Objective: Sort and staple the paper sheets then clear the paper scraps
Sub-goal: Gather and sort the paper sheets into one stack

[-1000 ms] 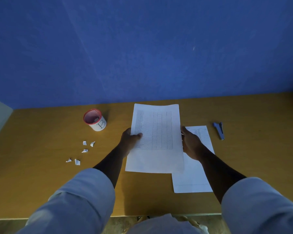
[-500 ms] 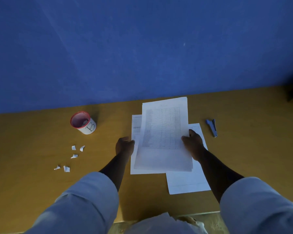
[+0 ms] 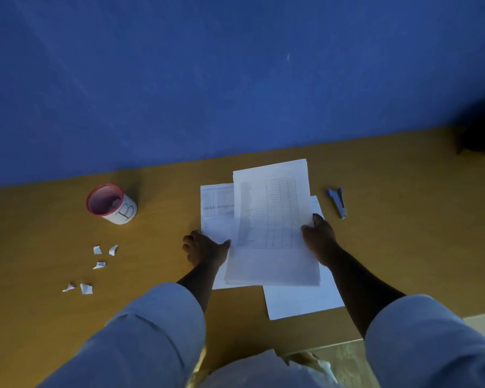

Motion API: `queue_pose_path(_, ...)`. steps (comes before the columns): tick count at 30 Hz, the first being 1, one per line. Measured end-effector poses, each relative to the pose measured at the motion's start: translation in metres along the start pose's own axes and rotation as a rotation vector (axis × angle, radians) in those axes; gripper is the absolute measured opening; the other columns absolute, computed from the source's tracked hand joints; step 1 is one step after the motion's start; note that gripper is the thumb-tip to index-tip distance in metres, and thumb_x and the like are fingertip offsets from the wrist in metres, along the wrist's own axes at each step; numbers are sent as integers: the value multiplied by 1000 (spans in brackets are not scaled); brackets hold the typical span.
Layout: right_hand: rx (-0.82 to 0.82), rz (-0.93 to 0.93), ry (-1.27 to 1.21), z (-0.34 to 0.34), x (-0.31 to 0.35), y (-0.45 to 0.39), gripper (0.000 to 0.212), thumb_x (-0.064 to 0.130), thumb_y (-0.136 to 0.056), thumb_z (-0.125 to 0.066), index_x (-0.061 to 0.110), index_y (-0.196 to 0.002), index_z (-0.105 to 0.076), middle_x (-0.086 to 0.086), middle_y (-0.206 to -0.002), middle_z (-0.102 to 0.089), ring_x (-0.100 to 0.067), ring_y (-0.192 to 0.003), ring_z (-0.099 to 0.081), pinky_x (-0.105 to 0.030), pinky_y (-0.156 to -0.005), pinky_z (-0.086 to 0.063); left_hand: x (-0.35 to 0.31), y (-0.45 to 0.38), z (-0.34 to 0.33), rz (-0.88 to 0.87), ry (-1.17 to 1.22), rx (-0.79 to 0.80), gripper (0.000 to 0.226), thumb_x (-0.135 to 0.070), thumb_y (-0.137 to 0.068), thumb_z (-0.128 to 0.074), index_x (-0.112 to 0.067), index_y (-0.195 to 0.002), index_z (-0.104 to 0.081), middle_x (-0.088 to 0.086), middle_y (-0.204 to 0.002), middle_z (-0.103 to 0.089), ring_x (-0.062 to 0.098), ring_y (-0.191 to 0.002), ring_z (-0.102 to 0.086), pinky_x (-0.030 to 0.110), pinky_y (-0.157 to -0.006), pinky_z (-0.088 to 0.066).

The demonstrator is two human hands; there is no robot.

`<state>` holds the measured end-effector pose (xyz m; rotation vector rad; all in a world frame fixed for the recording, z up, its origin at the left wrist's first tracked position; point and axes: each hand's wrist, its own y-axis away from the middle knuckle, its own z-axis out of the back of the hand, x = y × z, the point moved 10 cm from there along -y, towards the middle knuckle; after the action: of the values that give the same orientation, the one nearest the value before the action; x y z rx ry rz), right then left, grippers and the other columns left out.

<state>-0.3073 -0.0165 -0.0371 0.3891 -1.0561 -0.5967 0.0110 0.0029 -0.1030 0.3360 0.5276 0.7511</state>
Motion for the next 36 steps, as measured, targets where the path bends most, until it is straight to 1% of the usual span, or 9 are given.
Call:
queue_pose_path(7, -41, -8, -11, 5, -6, -3, 17, 11, -95, -48, 20, -109, -48, -2, -107, -54, -22, -98, -51, -33, -78, -45, -5, 0, -4, 23, -40, -18, 104, -50, -62, -87, -4, -136, -32, 18, -140, -34, 35, -128, -37, 43, -100, -44)
queue_pose_path(12, -52, -17, -34, 6, -7, -3, 19, 10, -94, -48, 19, -112, -49, -2, -106, -56, -22, -96, -52, -33, -77, -46, -15, 0, -4, -39, -104, 2, 100, -48, -70, -83, 1, -139, -30, 19, -141, -37, 34, -132, -35, 38, -108, -35)
queue_pose_path(15, -46, -23, -36, 4, -6, -3, 20, 12, -94, -49, 19, -113, -49, -2, -106, -56, -21, -96, -52, -34, -76, -46, -13, -2, -11, -17, 19, 49, 101, -43, -71, -84, -2, -142, -26, 17, -142, -41, 34, -131, -43, 40, -108, -42)
queue_pose_path(17, -45, -26, -35, 4, -5, -2, 21, 12, -94, -48, 19, -114, -49, -2, -106, -56, -22, -96, -52, -35, -76, -46, -13, -2, -11, -12, 105, 74, 90, -38, -74, -82, -7, -141, -31, 14, -138, -49, 33, -123, -53, 43, -100, -51)
queue_pose_path(19, -40, -30, -28, 4, -5, -2, 21, 12, -94, -48, 19, -115, -49, -2, -106, -56, -22, -97, -52, -35, -77, -46, -12, -1, -4, -22, 142, 68, 66, -29, -84, -74, -8, -136, -40, 13, -133, -56, 34, -116, -60, 41, -90, -55)
queue_pose_path(23, -52, -35, 1, 6, -5, -2, 19, 12, -95, -48, 19, -112, -47, -3, -105, -55, -23, -98, -52, -35, -77, -46, -12, -5, 22, -149, 93, -5, 32, -26, -97, -54, -12, -125, -54, 9, -125, -65, 32, -105, -65, 33, -76, -52)
queue_pose_path(29, -65, -43, 24, 4, -4, -3, 26, 11, -94, -49, 14, -119, -49, -5, -107, -53, -23, -99, -50, -37, -83, -47, -13, -13, 60, -289, 103, -62, 26, -24, -100, -43, -14, -115, -61, 7, -119, -69, 27, -94, -67, 35, -75, -55)
queue_pose_path(33, -78, -52, 56, 1, -3, -3, 33, 7, -91, -47, 9, -124, -49, -9, -111, -54, -25, -99, -48, -39, -88, -48, -12, -18, 81, -326, 123, -81, 30, -23, -103, -40, -12, -123, -59, 8, -127, -65, 29, -104, -65, 30, -74, -46)
queue_pose_path(36, -87, -42, 49, -2, 0, -1, 38, 5, -90, -46, 8, -127, -50, -14, -122, -57, -32, -107, -53, -37, -86, -48, -9, -21, 98, -342, 169, -109, 31, -27, -103, -39, -15, -125, -57, 7, -125, -66, 28, -103, -65, 32, -78, -50)
